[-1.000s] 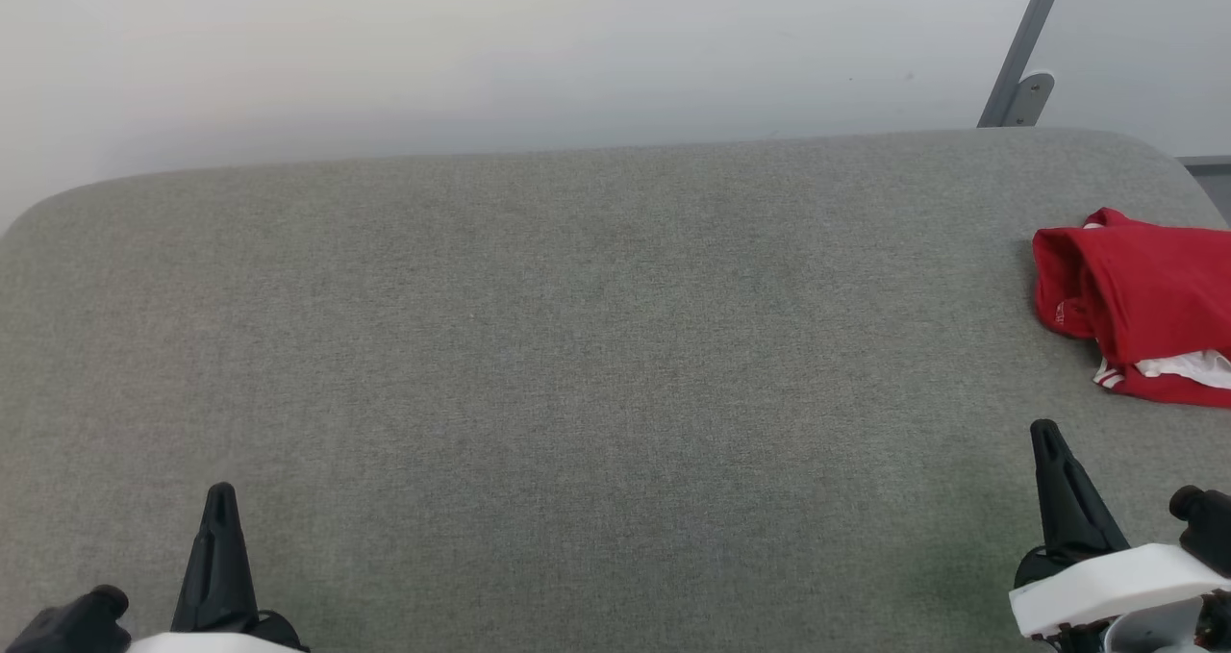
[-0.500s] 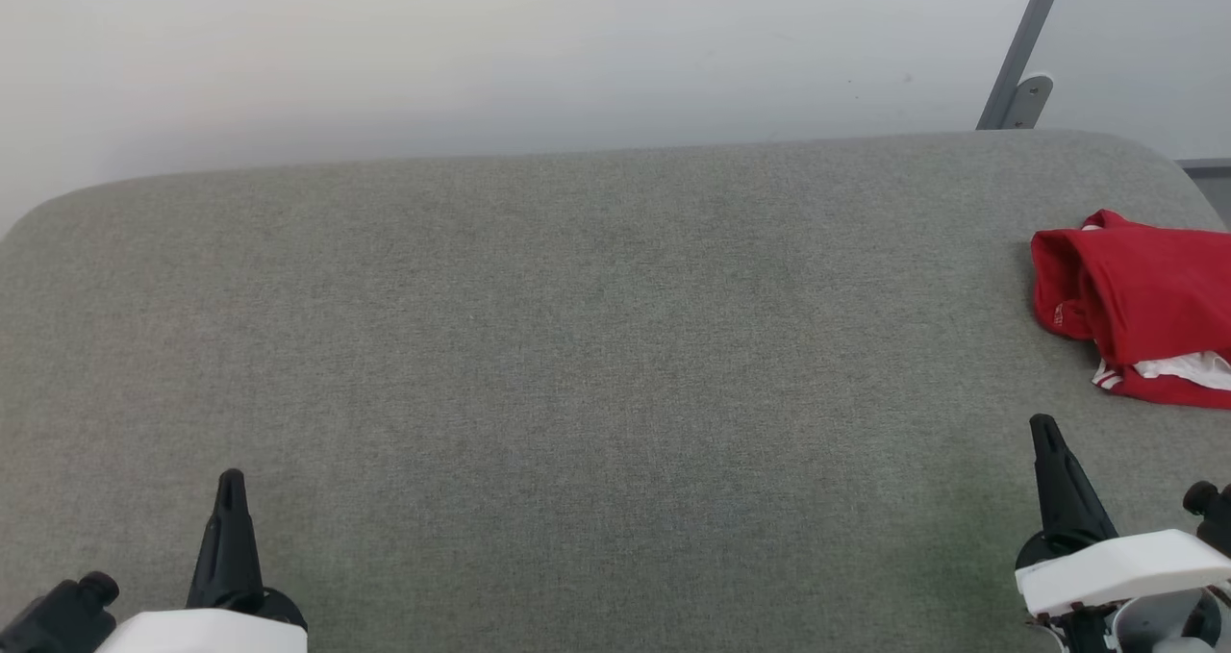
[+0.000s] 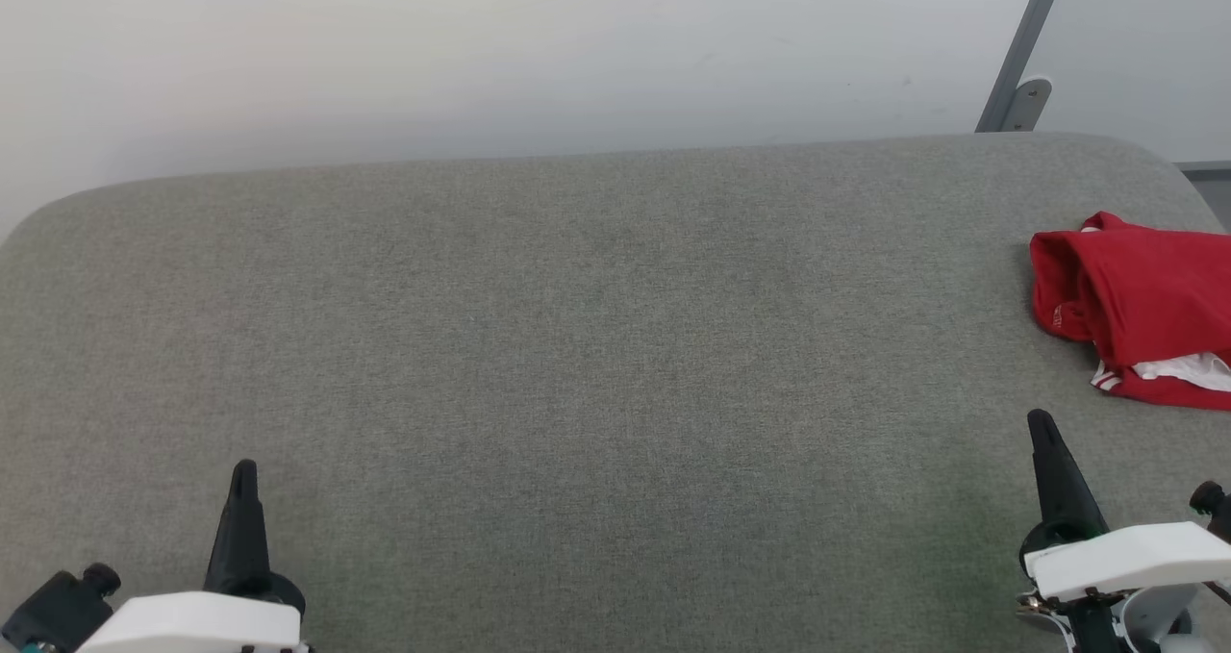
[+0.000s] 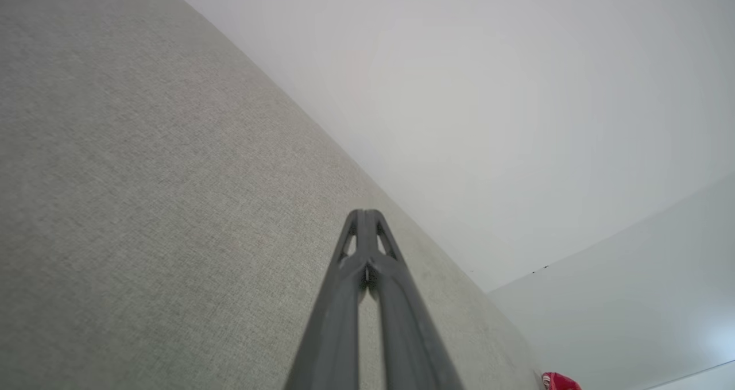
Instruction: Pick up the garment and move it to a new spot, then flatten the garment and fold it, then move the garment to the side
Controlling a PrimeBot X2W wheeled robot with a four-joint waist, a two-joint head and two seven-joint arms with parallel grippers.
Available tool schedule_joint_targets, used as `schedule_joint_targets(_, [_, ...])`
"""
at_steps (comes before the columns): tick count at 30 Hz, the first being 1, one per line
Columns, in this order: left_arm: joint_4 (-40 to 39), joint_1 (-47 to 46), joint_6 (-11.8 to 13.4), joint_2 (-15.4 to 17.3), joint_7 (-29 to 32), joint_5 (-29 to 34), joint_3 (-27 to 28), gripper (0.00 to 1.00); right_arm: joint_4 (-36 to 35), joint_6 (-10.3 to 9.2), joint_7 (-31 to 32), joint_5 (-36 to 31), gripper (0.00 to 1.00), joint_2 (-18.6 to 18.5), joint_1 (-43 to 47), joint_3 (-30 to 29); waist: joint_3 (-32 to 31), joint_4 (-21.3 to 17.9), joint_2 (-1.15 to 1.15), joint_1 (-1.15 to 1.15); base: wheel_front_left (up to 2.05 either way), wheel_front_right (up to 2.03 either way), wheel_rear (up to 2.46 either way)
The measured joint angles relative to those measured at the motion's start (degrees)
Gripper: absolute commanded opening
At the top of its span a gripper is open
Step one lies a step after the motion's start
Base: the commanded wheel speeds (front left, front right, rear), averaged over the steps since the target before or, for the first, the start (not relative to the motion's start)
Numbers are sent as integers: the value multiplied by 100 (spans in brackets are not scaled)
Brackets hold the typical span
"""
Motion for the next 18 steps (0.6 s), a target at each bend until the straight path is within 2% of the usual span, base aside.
schedule_joint_targets(18, [157,-196,0,-3,305,-1090,-53,0,7,-1,301,967,0,141,-94,-127,-27,-2,0,0,0,0,0])
